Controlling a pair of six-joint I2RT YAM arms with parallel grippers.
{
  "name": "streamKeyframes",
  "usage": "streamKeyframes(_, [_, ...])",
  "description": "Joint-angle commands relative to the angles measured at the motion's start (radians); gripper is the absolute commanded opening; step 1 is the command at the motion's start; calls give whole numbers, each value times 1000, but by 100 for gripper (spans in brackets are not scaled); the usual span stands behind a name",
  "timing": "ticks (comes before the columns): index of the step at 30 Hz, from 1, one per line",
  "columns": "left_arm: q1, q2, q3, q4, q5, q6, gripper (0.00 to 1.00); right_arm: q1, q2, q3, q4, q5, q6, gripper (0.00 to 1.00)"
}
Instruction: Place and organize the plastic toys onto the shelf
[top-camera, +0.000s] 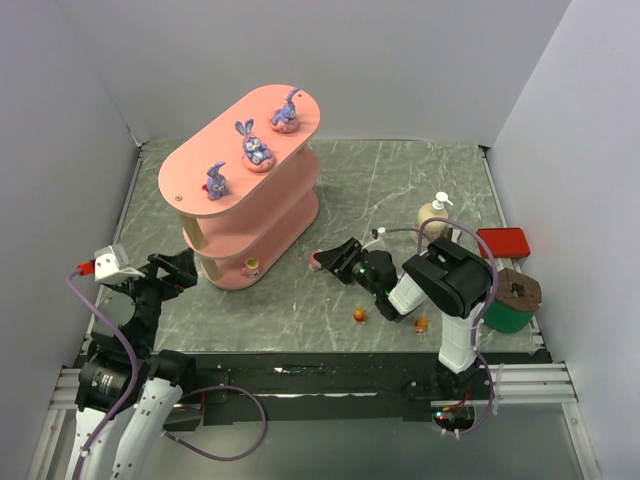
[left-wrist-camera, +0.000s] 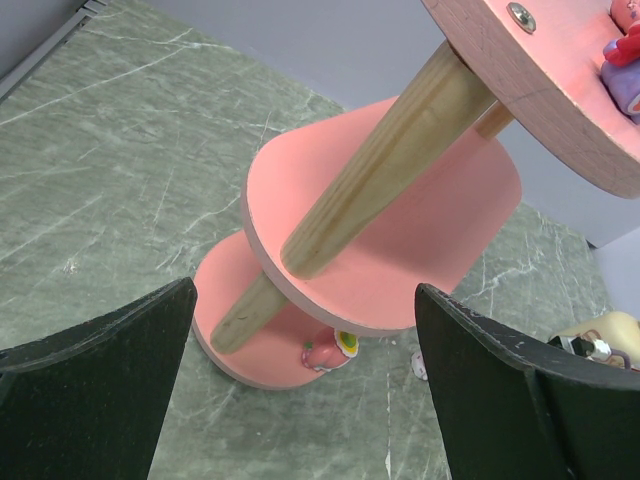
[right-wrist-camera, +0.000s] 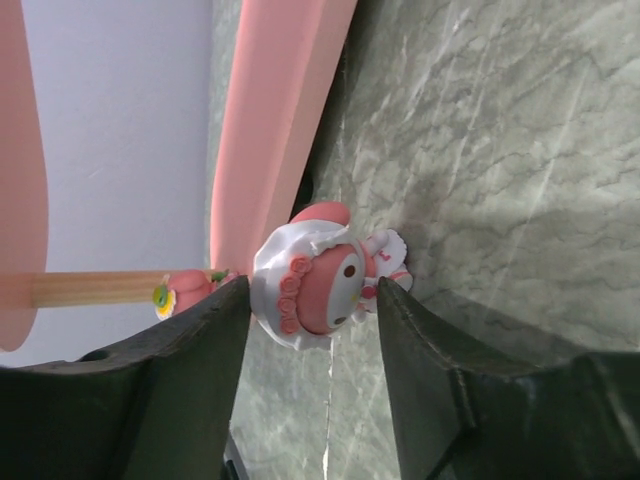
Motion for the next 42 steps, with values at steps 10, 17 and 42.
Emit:
streamKeyframes(10, [3, 15, 8, 17, -10, -5, 96, -10, -102, 51, -224, 32, -80, 49])
streamKeyframes(17, [3, 14, 8, 19, -8, -7, 96, -7, -129, 74, -305, 48, -77, 43])
streamKeyframes(42, [3, 2, 7, 19, -8, -5, 96, 105, -185, 209, -436, 259, 4, 36])
